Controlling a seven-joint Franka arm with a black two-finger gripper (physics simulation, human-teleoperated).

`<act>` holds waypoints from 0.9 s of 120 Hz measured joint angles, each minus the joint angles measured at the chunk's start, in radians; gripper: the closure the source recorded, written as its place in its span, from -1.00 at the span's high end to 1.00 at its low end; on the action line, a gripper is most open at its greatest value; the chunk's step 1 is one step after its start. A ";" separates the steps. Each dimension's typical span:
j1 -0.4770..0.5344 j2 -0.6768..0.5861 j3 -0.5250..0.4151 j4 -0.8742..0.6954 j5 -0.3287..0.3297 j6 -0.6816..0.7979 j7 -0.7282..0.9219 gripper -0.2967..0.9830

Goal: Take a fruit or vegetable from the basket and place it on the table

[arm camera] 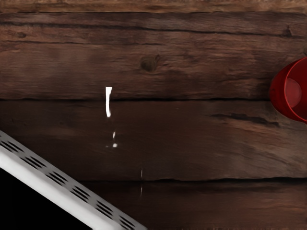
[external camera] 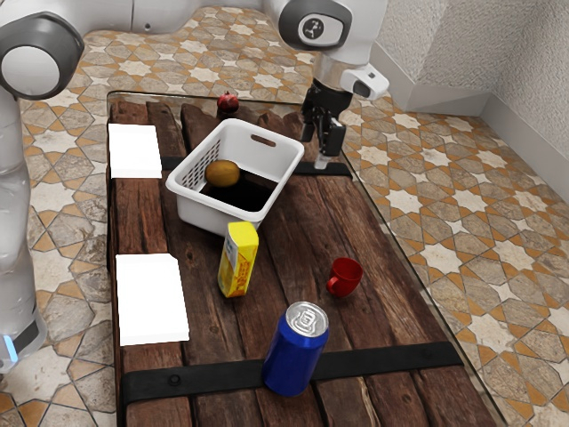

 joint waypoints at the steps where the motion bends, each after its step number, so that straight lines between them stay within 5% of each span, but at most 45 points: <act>1: 0.000 0.000 0.000 0.000 0.000 0.000 0.000 0.53; 8: -0.165 0.011 0.167 0.096 -0.006 0.001 0.013 0.53; 20: -0.232 0.016 0.240 0.138 -0.011 0.002 0.033 0.54; 82: -0.267 0.036 0.420 0.151 -0.012 -0.046 0.094 0.54; 108: -0.172 -0.079 0.481 -0.149 -0.013 0.024 0.105 0.54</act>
